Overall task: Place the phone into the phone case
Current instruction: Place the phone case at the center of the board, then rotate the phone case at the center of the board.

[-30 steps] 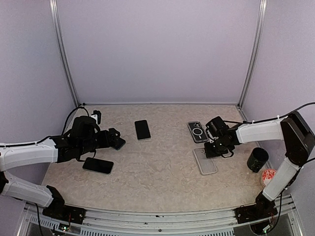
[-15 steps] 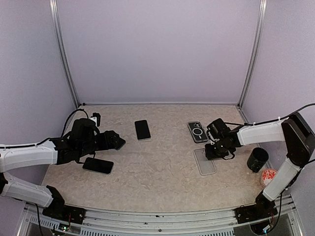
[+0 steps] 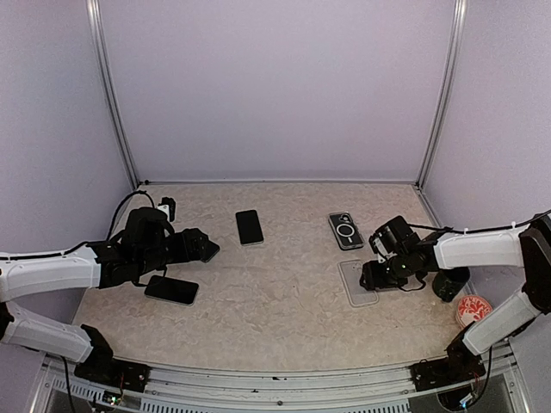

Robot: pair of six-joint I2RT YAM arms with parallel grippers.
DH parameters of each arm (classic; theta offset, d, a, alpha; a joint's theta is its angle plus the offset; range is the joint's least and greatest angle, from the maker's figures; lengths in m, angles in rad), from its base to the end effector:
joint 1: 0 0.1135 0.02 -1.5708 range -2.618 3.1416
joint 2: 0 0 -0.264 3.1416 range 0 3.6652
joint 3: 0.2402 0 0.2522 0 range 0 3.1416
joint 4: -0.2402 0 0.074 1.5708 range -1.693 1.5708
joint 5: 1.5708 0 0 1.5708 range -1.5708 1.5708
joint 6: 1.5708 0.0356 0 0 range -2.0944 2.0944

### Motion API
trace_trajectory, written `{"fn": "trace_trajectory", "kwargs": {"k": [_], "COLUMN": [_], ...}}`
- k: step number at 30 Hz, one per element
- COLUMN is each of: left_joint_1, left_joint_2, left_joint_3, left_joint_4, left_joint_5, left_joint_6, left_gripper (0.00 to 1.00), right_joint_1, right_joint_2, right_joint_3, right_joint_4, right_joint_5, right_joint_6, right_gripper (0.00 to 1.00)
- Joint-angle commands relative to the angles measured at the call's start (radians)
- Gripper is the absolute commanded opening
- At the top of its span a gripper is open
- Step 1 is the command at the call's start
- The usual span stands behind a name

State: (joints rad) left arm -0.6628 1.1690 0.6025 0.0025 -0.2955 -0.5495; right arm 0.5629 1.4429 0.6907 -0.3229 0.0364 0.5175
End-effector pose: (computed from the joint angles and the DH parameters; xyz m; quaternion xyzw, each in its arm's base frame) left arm 0.2011 -0.1438 0.2179 -0.0218 0.8690 -0.1659 0.4656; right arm 0.2191 0.1367 0.1554 -0.0175 0.9691 0.1110 0.2194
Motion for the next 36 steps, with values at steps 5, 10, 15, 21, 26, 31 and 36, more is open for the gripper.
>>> {"fn": "trace_trajectory", "kwargs": {"k": [5, 10, 15, 21, 26, 31, 36], "left_joint_1": [-0.006, -0.006, -0.006, -0.006, -0.006, -0.006, -0.006], "left_joint_2": [0.002, -0.010, -0.021, -0.028, -0.021, -0.009, 0.000], "left_joint_3": [0.002, 0.000, -0.002, 0.000, 0.000, -0.005, -0.023], "left_joint_4": [0.028, 0.023, 0.016, 0.014, 0.006, 0.001, -0.053], "left_joint_5": [-0.013, -0.021, -0.026, -0.031, -0.040, -0.053, -0.062], "left_joint_6": [-0.003, -0.007, -0.012, -0.019, -0.041, -0.090, -0.146], "left_gripper": [0.99, 0.99, 0.99, 0.99, 0.99, 0.99, 0.99], "right_joint_1": [0.041, 0.072, 0.127, 0.238, 0.302, 0.332, 0.337], "right_joint_2": [-0.042, -0.040, -0.039, 0.019, 0.116, 0.241, 0.330], "right_joint_3": [-0.067, -0.076, -0.069, -0.031, 0.040, 0.152, 0.276], "right_joint_4": [0.034, 0.042, 0.062, 0.109, 0.153, 0.169, 0.157], "right_joint_5": [-0.035, -0.035, -0.082, -0.089, -0.088, -0.095, -0.080], "right_joint_6": [0.040, 0.053, 0.080, 0.131, 0.145, 0.123, 0.081], "right_gripper": [0.60, 0.61, 0.60, 0.60, 0.61, 0.68, 0.71]}}
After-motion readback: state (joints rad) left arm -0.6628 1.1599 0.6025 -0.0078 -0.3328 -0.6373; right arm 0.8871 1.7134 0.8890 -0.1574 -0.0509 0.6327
